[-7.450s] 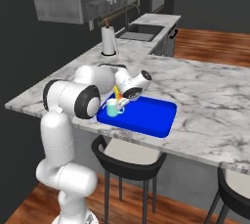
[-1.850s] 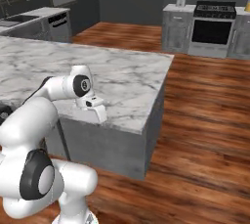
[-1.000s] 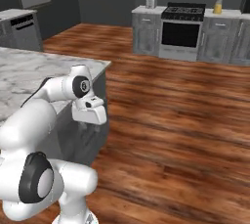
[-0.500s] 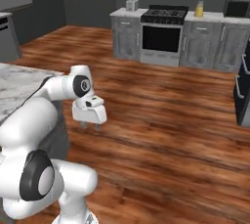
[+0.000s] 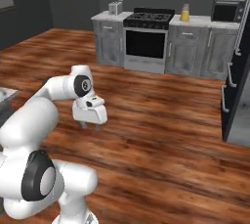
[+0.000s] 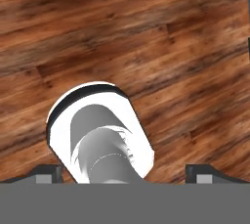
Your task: There is a tray on the dining counter. Grab the cup, mug, and pitcher and place them on the tray. The pitcher may be placed next to the tray if it cannot fit the tray.
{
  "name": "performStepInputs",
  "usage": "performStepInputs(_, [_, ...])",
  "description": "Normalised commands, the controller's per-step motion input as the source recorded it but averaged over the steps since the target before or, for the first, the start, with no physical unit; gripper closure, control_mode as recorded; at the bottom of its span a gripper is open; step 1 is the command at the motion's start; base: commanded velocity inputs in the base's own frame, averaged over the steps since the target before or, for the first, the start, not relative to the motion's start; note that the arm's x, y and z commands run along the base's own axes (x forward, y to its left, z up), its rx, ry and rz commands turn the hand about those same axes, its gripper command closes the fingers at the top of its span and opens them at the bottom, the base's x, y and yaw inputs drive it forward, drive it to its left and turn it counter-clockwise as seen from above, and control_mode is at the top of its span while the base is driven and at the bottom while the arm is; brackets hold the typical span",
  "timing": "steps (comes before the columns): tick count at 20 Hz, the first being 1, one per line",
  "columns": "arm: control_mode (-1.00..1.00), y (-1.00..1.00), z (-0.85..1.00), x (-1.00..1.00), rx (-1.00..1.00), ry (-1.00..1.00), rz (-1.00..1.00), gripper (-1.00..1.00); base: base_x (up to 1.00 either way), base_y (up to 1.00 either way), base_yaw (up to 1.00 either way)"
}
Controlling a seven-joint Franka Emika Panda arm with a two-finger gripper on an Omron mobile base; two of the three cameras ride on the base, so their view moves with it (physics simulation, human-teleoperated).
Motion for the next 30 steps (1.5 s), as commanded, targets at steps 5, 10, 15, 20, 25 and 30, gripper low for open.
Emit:
performStepInputs(5, [1.00, 0.00, 0.00, 0.00, 0.00, 0.00, 0.00, -1.00, 1.00, -0.06, -0.12])
performStepInputs(10, [1.00, 0.00, 0.00, 0.00, 0.00, 0.00, 0.00, -1.00, 1.00, 0.00, -0.21])
performStepInputs(15, [1.00, 0.00, 0.00, 0.00, 0.00, 0.00, 0.00, -1.00, 1.00, 0.00, -0.23])
performStepInputs(20, [1.00, 0.00, 0.00, 0.00, 0.00, 0.00, 0.00, -1.00, 1.00, 0.06, -0.17])
performStepInputs(25, [1.00, 0.00, 0.00, 0.00, 0.00, 0.00, 0.00, -1.00, 1.00, 0.18, -0.08])
performStepInputs(30, [1.00, 0.00, 0.00, 0.00, 0.00, 0.00, 0.00, -1.00, 1.00, 0.14, -0.03])
